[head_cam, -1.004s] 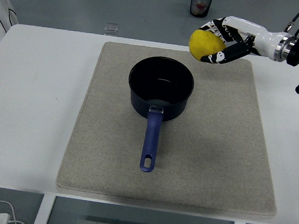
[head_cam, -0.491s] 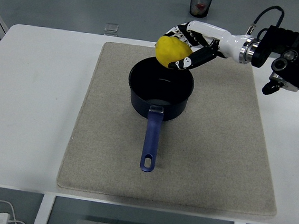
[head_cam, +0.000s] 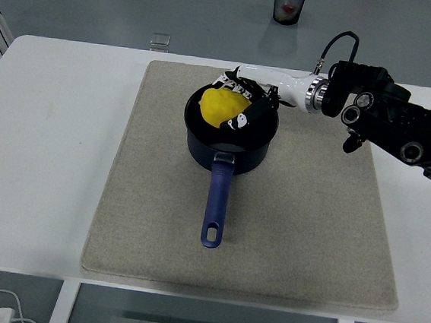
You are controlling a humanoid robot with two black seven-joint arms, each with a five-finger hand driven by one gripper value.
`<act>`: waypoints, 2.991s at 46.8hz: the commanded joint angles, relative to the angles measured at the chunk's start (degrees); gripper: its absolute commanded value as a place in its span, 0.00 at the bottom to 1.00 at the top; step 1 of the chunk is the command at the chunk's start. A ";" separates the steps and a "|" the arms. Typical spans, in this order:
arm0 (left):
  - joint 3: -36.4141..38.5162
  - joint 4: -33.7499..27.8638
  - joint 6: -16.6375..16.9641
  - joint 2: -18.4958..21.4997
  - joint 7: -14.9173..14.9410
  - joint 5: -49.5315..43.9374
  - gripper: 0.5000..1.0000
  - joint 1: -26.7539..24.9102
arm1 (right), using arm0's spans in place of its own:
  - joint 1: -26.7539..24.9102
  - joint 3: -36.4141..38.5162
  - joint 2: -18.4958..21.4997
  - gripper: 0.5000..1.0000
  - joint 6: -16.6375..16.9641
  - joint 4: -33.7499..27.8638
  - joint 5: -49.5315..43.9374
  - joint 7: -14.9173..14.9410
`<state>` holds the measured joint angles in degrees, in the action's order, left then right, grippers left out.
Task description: Put the potato in the blue pot
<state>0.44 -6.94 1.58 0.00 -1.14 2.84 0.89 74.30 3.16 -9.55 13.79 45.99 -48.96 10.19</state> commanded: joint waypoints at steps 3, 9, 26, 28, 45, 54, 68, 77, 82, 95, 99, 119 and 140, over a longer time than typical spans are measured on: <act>0.00 0.00 0.00 0.00 0.00 -0.03 0.99 -0.01 | 0.05 -0.62 0.23 0.00 0.01 -1.17 -0.61 0.00; 0.00 0.00 0.00 0.00 0.00 -0.03 0.99 -0.01 | 0.14 -0.62 0.23 0.01 0.01 -1.25 -0.70 -0.26; 0.00 0.00 0.00 0.00 0.00 -0.03 0.99 -0.01 | 0.14 -0.70 0.67 0.66 0.01 -1.34 -0.78 -0.70; 0.00 0.00 0.00 0.00 0.00 -0.03 0.99 -0.01 | 0.14 -0.70 0.67 0.69 -0.08 -1.34 -0.78 -0.70; 0.00 0.00 0.00 0.00 0.00 -0.03 0.99 -0.01 | 0.31 -0.70 0.67 0.82 0.01 -1.34 -3.33 -0.61; 0.00 0.00 0.00 0.00 0.00 -0.03 0.99 -0.01 | 0.23 -0.62 0.67 0.83 0.01 -1.34 -2.98 -0.35; 0.00 0.00 0.00 0.00 0.00 -0.03 0.99 -0.01 | 1.55 0.70 -0.38 0.82 0.89 -1.17 3.25 -0.35; 0.00 0.00 0.00 0.00 0.00 -0.03 0.99 -0.01 | 1.28 3.25 -1.88 0.82 0.89 -1.17 9.58 -0.52; 0.00 0.00 0.00 0.00 0.00 -0.03 0.99 -0.01 | 0.93 6.59 -1.88 0.82 0.98 -1.17 12.57 -0.79; 0.00 0.00 0.00 0.00 0.00 -0.03 0.99 -0.01 | -0.56 8.26 -5.83 0.83 0.54 -1.52 24.08 -1.49; 0.00 0.00 0.00 0.00 0.00 -0.03 0.99 -0.01 | -1.70 9.05 -8.46 0.83 0.80 -1.69 25.40 -1.49; 0.00 0.00 0.00 0.00 0.00 -0.03 0.99 -0.01 | -6.71 11.95 -11.19 0.83 0.45 -9.25 43.68 -1.58; 0.00 0.00 0.00 0.00 0.00 -0.03 0.99 -0.01 | -12.07 13.97 -10.23 0.83 0.80 -11.19 59.59 -1.58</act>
<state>0.44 -6.94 1.58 0.00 -1.14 2.84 0.88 63.49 16.29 -20.26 14.59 34.83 8.58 8.58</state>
